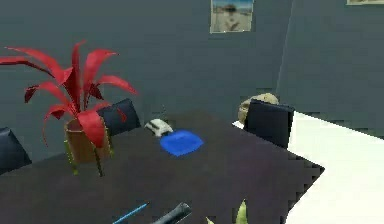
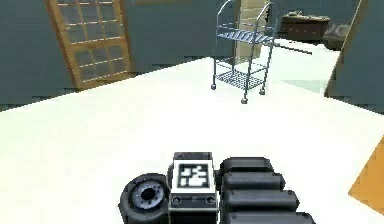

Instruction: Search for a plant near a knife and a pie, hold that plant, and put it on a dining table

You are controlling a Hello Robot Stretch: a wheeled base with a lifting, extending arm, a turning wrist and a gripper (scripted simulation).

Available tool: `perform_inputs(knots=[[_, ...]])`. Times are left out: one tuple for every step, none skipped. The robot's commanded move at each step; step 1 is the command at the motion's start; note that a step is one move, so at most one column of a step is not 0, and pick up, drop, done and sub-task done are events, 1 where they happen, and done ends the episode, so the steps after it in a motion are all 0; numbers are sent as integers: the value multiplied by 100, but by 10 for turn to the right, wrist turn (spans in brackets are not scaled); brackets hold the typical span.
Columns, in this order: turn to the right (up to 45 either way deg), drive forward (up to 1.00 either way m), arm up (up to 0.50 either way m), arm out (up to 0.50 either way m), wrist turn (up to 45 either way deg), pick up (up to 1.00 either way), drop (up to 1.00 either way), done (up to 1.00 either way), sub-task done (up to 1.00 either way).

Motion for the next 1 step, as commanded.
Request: perform_inputs(knots=[[-450,0,0,0,0,0,0,0,0]])
